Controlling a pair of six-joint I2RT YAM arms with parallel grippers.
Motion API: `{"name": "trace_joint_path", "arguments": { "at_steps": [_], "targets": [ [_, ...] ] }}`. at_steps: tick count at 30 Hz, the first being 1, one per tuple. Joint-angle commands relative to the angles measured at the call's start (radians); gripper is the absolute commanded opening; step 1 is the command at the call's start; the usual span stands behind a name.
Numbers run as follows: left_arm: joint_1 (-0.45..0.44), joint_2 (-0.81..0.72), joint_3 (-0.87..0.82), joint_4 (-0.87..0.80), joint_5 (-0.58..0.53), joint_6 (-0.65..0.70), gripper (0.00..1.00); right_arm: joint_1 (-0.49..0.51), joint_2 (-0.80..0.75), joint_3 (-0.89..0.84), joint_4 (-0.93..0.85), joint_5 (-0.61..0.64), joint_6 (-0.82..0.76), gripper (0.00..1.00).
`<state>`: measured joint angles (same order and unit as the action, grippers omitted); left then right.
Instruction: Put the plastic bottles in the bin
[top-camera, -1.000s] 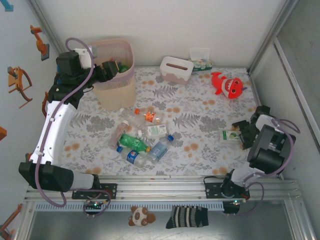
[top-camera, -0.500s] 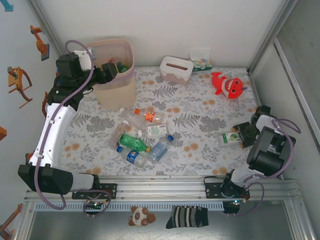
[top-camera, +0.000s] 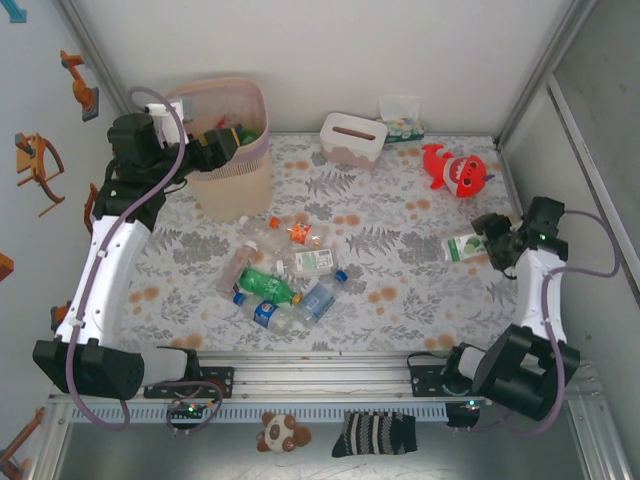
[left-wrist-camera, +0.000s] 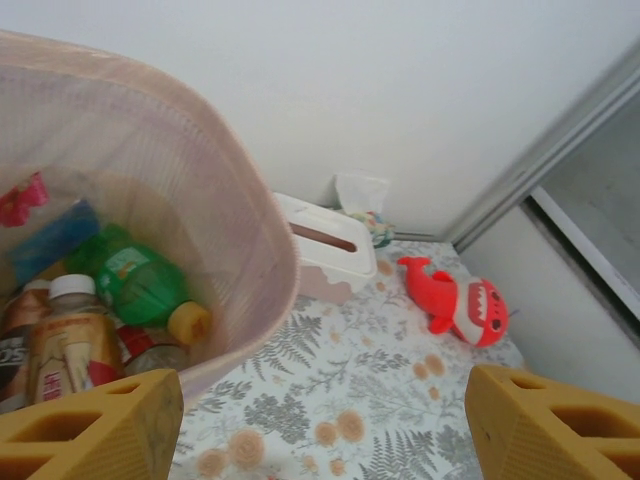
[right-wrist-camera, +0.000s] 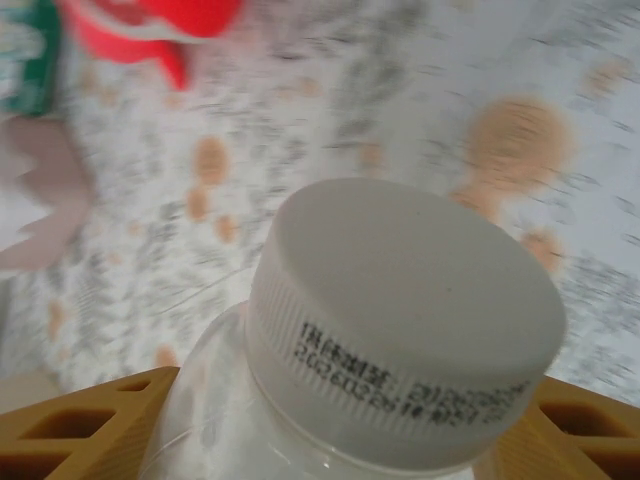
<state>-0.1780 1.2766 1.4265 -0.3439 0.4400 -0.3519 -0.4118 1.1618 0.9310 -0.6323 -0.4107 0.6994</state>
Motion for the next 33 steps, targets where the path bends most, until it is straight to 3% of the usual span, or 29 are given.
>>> {"name": "trace_joint_path", "arguments": {
  "at_steps": [1,9,15,23,33],
  "targets": [
    [-0.016,-0.028,-0.022,0.111,0.121,-0.015,0.74,0.053,-0.058,0.042,0.1,-0.128,-0.094,0.49],
    [-0.092,-0.018,-0.039,0.241,0.317,0.045,0.74,0.248,-0.171,0.06,0.345,-0.179,-0.19,0.43],
    [-0.162,-0.01,-0.058,0.325,0.439,0.086,0.77,0.336,-0.209,0.065,0.552,-0.285,-0.225,0.43],
    [-0.292,0.026,-0.054,0.324,0.524,0.203,0.82,0.462,-0.233,0.075,0.777,-0.441,-0.281,0.42],
    [-0.449,0.083,-0.006,0.289,0.645,0.408,0.89,0.725,-0.231,0.199,0.739,-0.529,-0.524,0.43]
  ]
}}
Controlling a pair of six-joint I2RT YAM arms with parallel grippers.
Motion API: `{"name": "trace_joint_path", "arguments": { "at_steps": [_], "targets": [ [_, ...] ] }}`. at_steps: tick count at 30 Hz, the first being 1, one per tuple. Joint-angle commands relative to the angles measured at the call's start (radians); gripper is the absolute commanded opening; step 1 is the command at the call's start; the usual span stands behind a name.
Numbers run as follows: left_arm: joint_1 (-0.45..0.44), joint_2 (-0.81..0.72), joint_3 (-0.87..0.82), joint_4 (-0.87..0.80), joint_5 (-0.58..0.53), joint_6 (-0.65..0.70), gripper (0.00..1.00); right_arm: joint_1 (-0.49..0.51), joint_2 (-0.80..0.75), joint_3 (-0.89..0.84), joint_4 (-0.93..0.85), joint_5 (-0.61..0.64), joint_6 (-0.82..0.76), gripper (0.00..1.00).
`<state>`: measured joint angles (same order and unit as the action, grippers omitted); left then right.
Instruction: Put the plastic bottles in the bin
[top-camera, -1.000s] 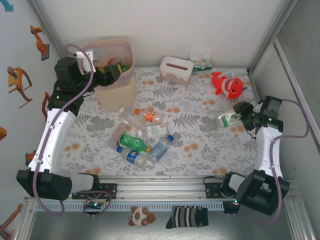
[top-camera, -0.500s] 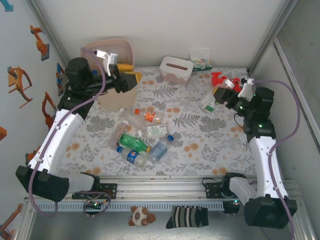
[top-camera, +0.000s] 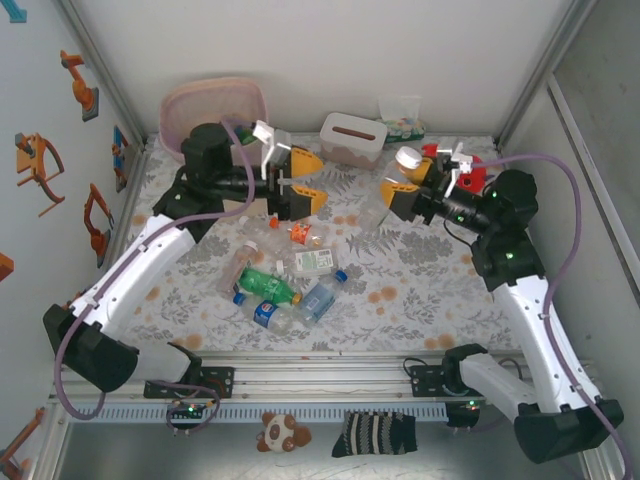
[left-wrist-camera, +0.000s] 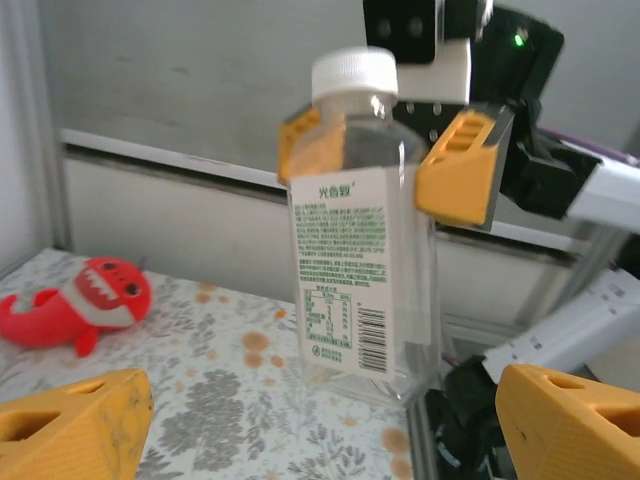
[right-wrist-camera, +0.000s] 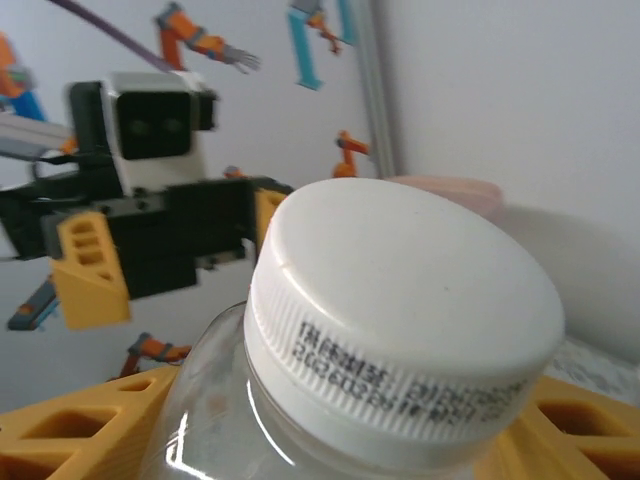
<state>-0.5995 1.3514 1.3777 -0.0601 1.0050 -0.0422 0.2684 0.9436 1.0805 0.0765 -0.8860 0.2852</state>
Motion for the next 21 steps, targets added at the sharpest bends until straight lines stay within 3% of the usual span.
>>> {"name": "trace_joint_path", "arguments": {
  "at_steps": [1,11,21],
  "targets": [
    [-0.034,0.013,0.049,0.005,0.089,0.099,0.89,0.065,-0.01,0.058,0.028,-0.059,-0.122,0.43],
    [-0.106,0.055,0.096,0.02,0.149,0.076,0.91,0.226,0.03,0.136,-0.041,-0.051,-0.258,0.43],
    [-0.161,0.057,0.09,0.016,0.173,0.066,0.89,0.264,0.052,0.145,-0.022,0.049,-0.278,0.41]
  ]
}}
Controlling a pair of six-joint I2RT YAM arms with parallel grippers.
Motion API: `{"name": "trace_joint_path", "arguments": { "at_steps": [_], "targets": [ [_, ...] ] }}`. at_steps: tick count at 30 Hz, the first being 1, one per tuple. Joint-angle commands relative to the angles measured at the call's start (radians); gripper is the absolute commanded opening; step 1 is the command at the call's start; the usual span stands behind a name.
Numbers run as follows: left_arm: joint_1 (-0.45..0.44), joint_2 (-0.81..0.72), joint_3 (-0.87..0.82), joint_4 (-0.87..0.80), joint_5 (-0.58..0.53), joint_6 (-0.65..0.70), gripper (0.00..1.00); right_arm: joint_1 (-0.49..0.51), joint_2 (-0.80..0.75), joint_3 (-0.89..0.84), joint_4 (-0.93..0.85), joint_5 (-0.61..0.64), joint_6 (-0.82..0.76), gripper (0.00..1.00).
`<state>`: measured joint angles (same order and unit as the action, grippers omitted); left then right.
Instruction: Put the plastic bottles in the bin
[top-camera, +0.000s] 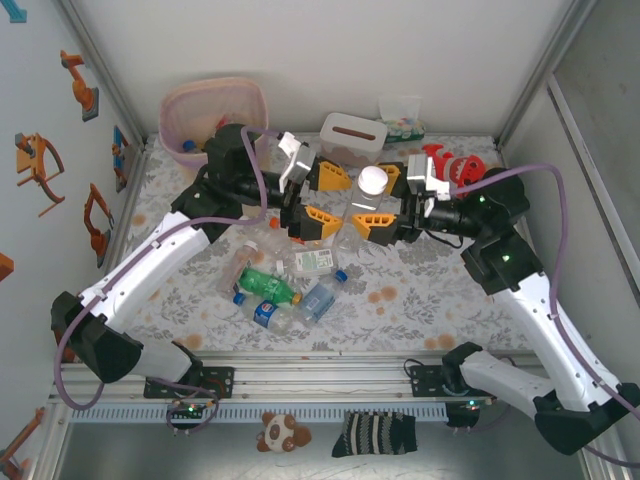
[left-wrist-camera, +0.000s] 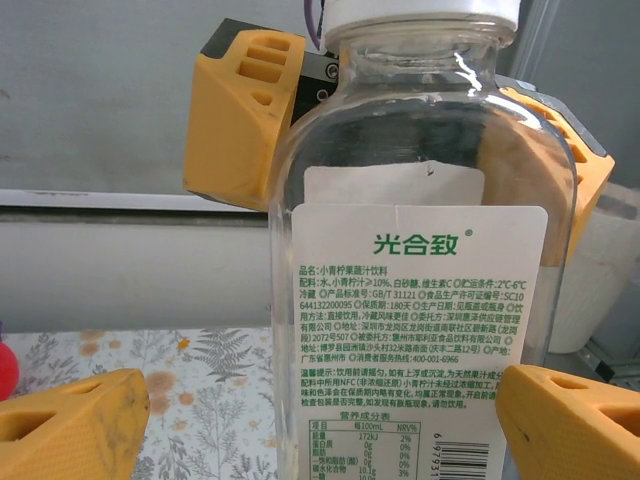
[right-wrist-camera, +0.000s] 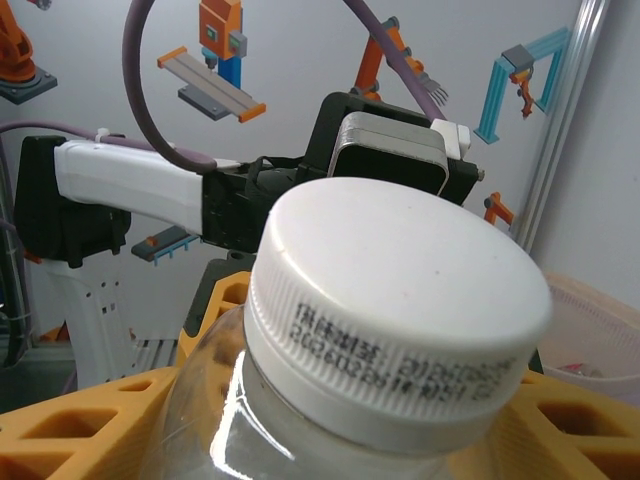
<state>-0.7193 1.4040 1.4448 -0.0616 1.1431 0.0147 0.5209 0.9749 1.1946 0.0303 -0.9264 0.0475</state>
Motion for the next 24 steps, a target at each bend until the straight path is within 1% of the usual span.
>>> {"name": "trace_joint_path", "arguments": {
  "at_steps": [1,5,10,12,14,17,21,24],
  "targets": [
    [-0.044,0.004,0.023,0.017,0.035,0.008,0.89,0.011,0.019,0.03,0.023,0.097,-0.045,0.41],
    [-0.044,-0.004,0.022,0.0,0.034,0.019,0.89,0.013,0.017,0.03,0.01,0.127,-0.073,0.4],
    [-0.045,-0.048,0.021,-0.114,-0.039,0.134,0.9,0.013,0.005,0.051,-0.09,0.147,-0.15,0.4],
    [-0.044,-0.06,0.018,-0.135,-0.047,0.151,0.91,0.013,-0.003,0.05,-0.112,0.168,-0.169,0.4],
    [-0.044,-0.063,0.018,-0.141,-0.043,0.152,0.93,0.013,-0.007,0.049,-0.119,0.179,-0.174,0.4],
    [-0.045,-0.053,0.017,-0.109,-0.023,0.121,0.95,0.013,-0.004,0.048,-0.098,0.157,-0.159,0.39],
    [-0.045,-0.034,0.023,-0.069,0.051,0.072,0.95,0.016,0.0,0.046,-0.076,0.135,-0.148,0.39],
    [-0.049,-0.027,0.026,-0.065,0.061,0.063,0.94,0.016,-0.002,0.043,-0.064,0.117,-0.142,0.39]
  ]
}}
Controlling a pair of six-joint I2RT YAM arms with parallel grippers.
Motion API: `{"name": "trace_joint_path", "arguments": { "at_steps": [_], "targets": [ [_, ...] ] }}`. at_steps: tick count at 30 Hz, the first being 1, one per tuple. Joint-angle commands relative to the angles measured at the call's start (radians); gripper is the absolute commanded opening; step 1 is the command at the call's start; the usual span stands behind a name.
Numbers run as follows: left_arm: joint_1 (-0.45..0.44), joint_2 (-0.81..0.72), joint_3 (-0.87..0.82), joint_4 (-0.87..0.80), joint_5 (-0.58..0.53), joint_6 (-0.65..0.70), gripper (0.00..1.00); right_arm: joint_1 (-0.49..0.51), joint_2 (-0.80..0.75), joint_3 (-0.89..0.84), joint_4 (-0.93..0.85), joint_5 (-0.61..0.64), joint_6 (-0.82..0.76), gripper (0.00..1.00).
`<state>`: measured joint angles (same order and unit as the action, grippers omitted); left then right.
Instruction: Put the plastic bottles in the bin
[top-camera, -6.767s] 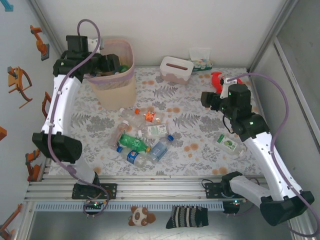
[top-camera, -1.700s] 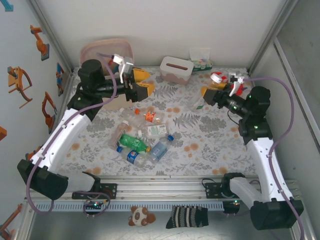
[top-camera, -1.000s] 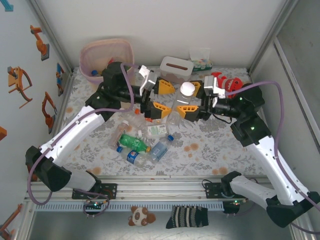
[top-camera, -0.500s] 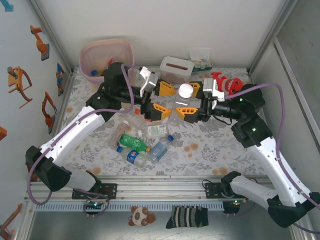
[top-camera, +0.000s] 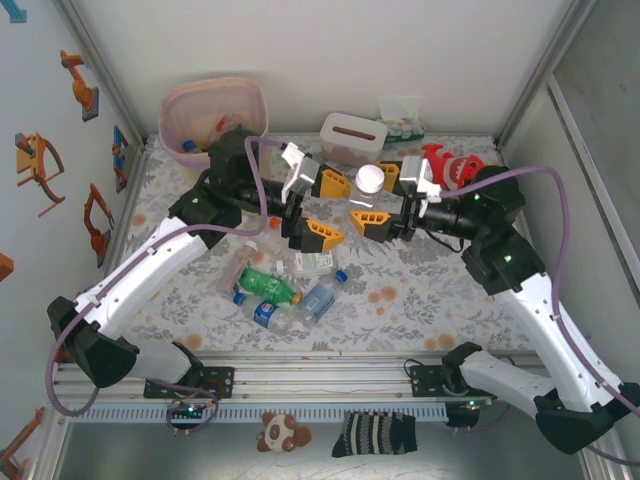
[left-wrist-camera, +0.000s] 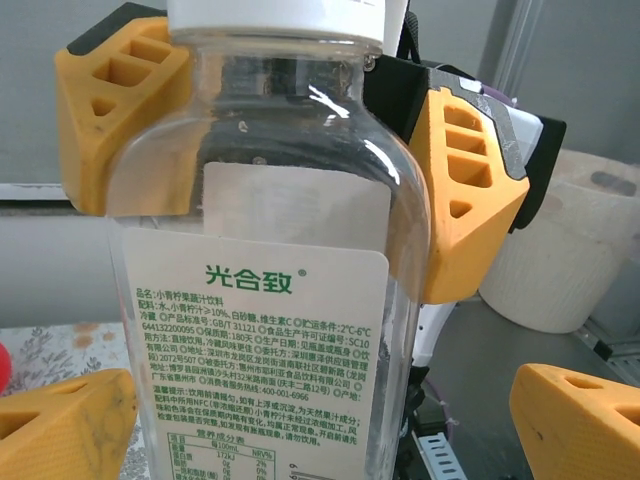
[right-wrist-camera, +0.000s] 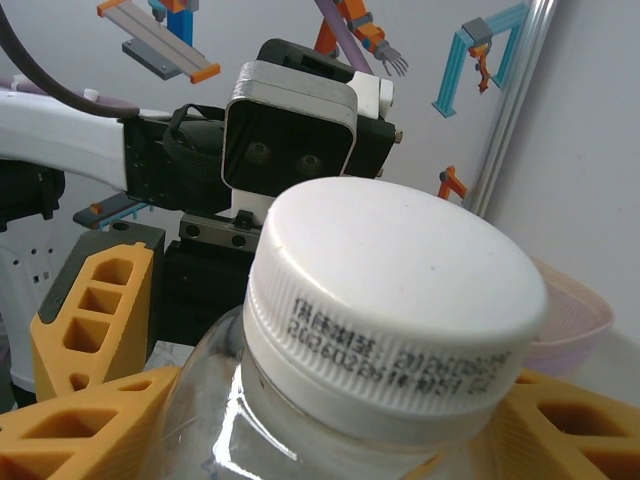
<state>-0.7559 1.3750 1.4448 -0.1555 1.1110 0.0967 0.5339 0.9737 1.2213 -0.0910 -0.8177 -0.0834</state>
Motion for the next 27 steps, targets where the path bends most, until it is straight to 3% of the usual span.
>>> {"name": "trace_joint_path", "arguments": {
  "at_steps": [1,5,10,19,27],
  "targets": [
    [-0.012,0.001,0.025,0.03,0.092,-0.02,0.94,0.004,-0.003,0.012,0.075,-0.018,0.0,0.39],
    [-0.015,0.005,0.022,0.041,0.079,-0.02,0.93,0.011,0.0,0.005,0.148,-0.115,0.06,0.39],
    [-0.014,0.001,0.016,0.053,0.043,-0.016,0.92,0.033,0.003,0.015,0.151,-0.147,0.068,0.39],
    [-0.024,-0.001,0.015,0.078,0.046,-0.024,0.84,0.046,0.01,0.016,0.119,0.001,0.059,0.39],
    [-0.026,-0.004,0.009,0.078,0.046,-0.022,0.7,0.046,0.008,0.012,0.112,0.011,0.051,0.39]
  ]
}}
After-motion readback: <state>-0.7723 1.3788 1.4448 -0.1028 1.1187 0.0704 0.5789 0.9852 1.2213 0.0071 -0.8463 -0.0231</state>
